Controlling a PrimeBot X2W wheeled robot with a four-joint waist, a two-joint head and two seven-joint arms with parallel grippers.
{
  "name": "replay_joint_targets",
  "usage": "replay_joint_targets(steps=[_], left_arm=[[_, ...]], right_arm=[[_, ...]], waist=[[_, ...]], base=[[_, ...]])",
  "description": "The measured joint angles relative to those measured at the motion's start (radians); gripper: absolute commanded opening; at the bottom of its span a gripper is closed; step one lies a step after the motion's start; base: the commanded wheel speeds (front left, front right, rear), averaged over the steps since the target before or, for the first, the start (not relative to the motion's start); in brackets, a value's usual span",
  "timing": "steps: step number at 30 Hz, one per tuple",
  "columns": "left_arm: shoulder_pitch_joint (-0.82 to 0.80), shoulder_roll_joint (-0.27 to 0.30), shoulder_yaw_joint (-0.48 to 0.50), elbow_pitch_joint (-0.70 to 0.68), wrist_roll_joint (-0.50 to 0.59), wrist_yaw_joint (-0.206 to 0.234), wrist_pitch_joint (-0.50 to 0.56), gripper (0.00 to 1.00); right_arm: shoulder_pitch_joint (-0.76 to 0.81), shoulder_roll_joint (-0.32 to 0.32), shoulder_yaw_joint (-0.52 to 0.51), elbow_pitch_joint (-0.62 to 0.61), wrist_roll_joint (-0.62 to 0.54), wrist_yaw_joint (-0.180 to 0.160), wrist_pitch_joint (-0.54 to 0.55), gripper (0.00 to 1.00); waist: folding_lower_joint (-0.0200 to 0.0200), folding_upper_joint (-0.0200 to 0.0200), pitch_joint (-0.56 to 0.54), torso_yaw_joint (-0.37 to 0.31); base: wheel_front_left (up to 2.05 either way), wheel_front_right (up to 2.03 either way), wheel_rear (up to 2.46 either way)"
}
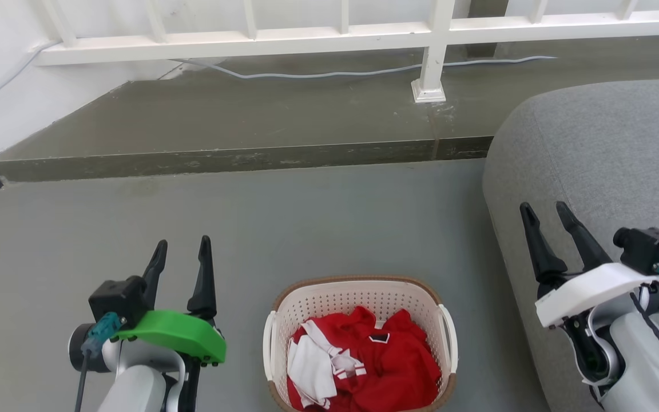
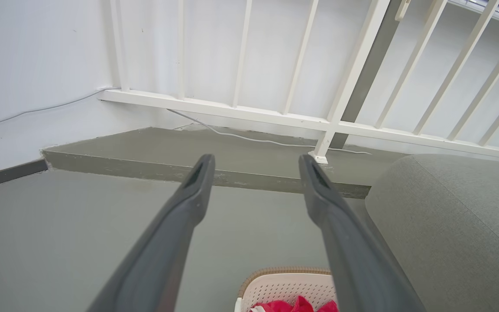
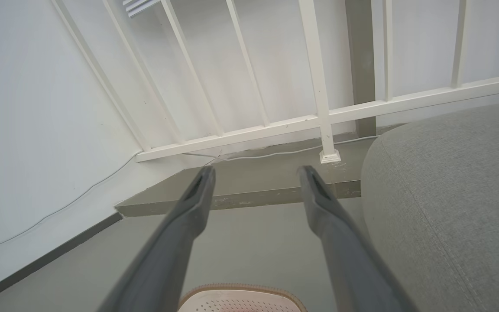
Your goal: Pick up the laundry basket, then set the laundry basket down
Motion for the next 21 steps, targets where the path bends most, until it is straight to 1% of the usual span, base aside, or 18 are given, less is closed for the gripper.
replay_joint_targets(steps=[11, 13, 15, 21], left_arm=[[0.048, -0.012, 0.027, -0.056, 0.033, -0.007, 0.0, 1.0], [0.058, -0.016, 0.03, -0.06, 0.035, -0.013, 0.0, 1.0], [0.066, -0.019, 0.035, -0.063, 0.046, -0.014, 0.0, 1.0], [0.081, -0.023, 0.047, -0.072, 0.069, -0.023, 0.0, 1.0]], right_arm=[[0.053, 0.028, -0.039, -0.03, -0.052, 0.002, 0.0, 1.0], [0.06, 0.033, -0.045, -0.035, -0.06, 0.002, 0.0, 1.0], [0.068, 0.037, -0.05, -0.038, -0.068, 0.009, 0.0, 1.0], [0.076, 0.048, -0.071, -0.048, -0.087, 0.012, 0.0, 1.0]], waist=[[0.0, 0.0, 0.001, 0.005], [0.0, 0.0, 0.002, 0.006], [0.0, -0.0001, 0.003, 0.007], [0.0, 0.0, 0.005, 0.009]], base=[[0.0, 0.0, 0.0], [0.0, 0.0, 0.0], [0.0, 0.0, 0.0], [0.0, 0.0, 0.0]])
